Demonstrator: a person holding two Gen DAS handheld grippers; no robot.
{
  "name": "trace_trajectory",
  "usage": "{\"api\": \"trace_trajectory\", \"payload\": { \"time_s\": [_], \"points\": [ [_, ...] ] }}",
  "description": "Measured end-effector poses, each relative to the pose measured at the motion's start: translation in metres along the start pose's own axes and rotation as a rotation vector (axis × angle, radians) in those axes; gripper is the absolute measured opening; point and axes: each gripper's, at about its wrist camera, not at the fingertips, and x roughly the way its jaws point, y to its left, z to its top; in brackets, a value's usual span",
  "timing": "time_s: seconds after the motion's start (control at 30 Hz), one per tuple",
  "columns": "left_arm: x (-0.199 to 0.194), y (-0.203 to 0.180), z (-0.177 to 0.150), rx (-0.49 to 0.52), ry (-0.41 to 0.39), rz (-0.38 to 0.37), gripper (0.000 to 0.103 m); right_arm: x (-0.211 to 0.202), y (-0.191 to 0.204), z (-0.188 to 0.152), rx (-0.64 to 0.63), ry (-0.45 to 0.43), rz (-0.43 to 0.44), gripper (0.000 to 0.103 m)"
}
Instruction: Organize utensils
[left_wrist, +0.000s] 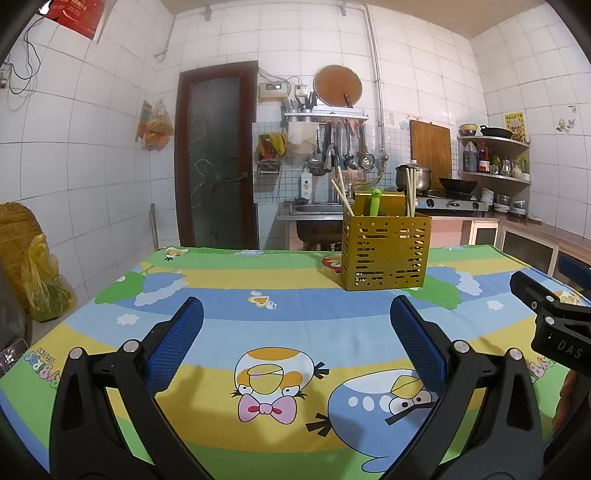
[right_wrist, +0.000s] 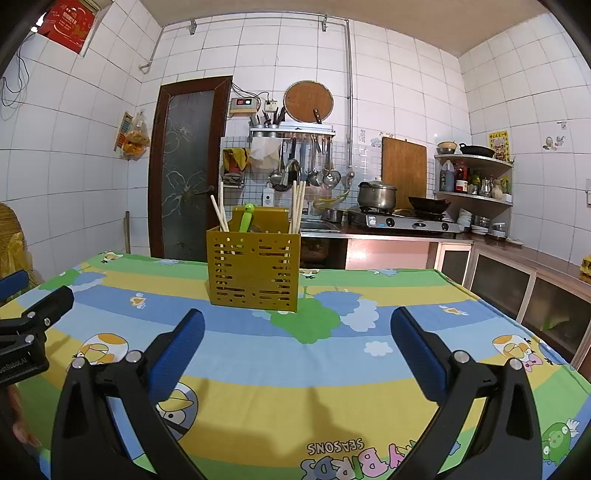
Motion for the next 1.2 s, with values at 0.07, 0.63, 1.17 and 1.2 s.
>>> {"api": "trace_trajectory", "payload": {
  "time_s": [0.07, 0.63, 1.17, 1.2],
  "points": [
    [0.0000, -0.0012, -0.0002, 0.000, 0.000, 0.001, 0.098, -0.0006, 0.0003, 0.0003, 0.000, -0.002, -0.002, 0.099],
    [-0.0008, -0.0014, -0.0004, -0.005, 0.001, 0.000, 0.098, -0.0010, -0.0023, 0.0002, 0.001, -0.002, -0.005, 0.099],
    [-0.0020, -0.0032, 0.0001, -0.009, -0.002, 0.001, 0.098, -0.0026, -0.0057, -0.0007, 0.004, 0.001, -0.012, 0.098],
    [-0.0019, -0.0031, 0.0001, -0.009, -0.002, 0.001, 0.098, -0.0026, -0.0055, -0.0007, 0.004, 0.001, -0.012, 0.099]
  ]
}}
